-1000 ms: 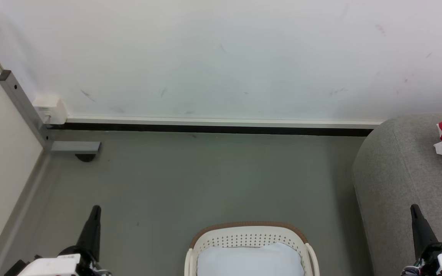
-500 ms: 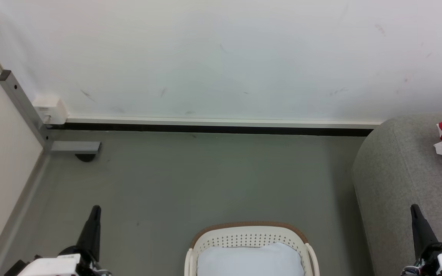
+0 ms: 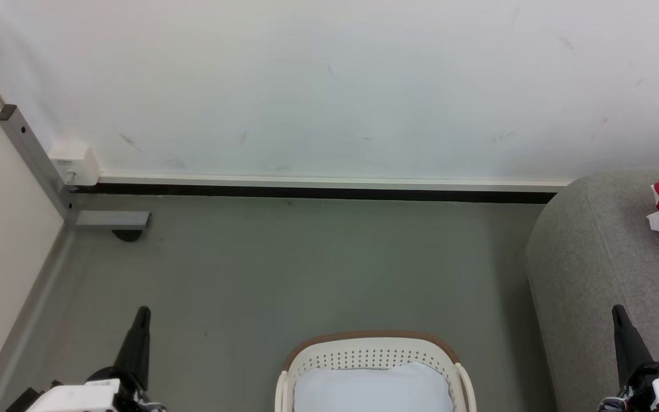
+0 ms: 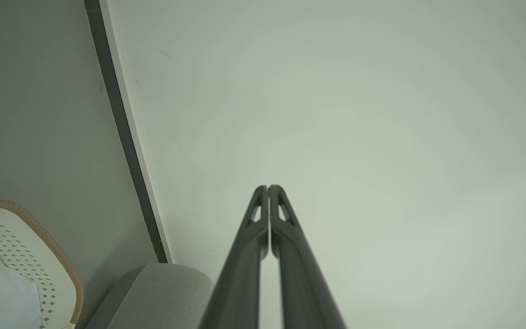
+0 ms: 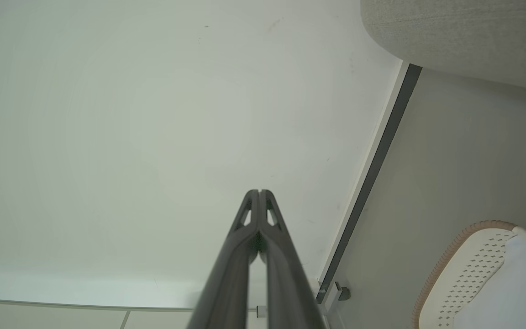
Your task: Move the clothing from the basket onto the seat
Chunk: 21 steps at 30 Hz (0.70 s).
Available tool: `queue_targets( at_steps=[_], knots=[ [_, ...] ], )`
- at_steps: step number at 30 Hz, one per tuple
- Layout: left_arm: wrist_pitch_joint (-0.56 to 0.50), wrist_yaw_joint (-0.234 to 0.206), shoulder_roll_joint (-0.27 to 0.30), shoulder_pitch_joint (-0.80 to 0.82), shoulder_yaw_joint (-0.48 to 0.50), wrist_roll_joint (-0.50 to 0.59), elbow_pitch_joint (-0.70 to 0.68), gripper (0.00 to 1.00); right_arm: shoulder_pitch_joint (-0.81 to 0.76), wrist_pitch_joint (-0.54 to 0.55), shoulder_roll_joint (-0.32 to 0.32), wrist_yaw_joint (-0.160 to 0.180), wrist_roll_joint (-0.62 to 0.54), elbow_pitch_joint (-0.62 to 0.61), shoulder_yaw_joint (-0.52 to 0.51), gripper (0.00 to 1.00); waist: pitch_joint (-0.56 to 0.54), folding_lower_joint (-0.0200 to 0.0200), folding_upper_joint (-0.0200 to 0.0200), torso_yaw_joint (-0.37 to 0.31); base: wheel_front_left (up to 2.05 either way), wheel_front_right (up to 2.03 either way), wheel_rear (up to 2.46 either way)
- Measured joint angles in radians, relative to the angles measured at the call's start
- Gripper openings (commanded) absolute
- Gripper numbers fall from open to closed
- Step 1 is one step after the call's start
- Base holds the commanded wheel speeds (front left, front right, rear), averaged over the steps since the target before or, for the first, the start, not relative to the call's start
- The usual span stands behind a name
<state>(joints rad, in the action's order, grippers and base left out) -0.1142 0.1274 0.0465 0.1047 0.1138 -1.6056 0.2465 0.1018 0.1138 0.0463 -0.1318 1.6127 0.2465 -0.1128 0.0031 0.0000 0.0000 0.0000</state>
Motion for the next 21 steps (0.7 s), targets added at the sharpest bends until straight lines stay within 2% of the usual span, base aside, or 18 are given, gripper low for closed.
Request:
queue_targets(
  at_steps=[21],
  knots=[
    [0.000, 0.000, 0.000, 0.000, 0.000, 0.000, 0.000, 0.00, 0.000, 0.000, 0.000, 0.000, 0.000, 0.000, 0.000, 0.00, 0.000, -0.0001, 0.0000, 0.000, 0.00, 0.00, 0.00]
  ],
)
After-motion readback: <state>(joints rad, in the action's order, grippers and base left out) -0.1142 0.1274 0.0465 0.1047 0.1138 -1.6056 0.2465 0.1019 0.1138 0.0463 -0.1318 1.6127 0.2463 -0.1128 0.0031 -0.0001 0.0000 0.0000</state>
